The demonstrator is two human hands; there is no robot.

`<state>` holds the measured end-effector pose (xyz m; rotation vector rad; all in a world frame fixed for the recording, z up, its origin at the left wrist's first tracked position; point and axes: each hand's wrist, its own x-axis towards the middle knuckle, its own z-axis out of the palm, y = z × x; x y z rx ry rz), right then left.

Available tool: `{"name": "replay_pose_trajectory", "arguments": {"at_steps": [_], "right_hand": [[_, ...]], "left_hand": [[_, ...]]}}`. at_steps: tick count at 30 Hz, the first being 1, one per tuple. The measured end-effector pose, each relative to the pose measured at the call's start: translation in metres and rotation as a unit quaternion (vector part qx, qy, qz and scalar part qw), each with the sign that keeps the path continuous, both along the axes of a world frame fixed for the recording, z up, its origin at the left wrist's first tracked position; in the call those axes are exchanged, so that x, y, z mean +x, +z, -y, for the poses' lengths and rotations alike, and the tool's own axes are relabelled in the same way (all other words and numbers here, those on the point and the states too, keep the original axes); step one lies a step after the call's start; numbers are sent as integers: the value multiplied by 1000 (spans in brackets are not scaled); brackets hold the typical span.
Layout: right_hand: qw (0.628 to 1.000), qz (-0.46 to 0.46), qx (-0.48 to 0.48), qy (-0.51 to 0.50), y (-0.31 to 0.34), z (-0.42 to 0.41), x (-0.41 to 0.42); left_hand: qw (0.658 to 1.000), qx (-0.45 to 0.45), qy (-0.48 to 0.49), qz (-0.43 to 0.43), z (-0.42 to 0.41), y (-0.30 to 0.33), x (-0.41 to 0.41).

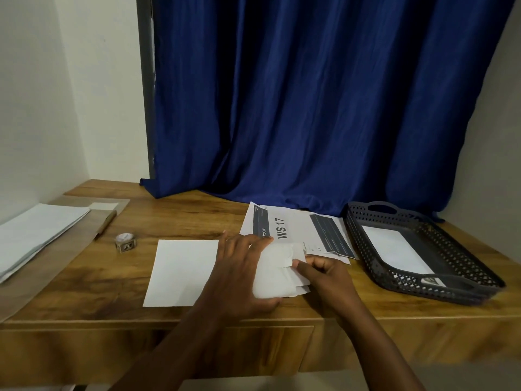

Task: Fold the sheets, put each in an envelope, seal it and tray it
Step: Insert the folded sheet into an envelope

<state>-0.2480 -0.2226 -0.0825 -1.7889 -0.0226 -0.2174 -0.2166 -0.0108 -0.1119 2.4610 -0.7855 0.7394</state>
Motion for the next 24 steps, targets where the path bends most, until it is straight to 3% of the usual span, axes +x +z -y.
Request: {"name": "replay_pose_trajectory", "arguments": {"at_steps": [20,24], "right_hand": [[997,-25,-1,68,-13,-22,10],[999,-30,0,35,-16,-14,9]], "left_hand": [[999,-6,-16,39,0,-2,2],[999,-1,-15,40,0,-3,3]]}}
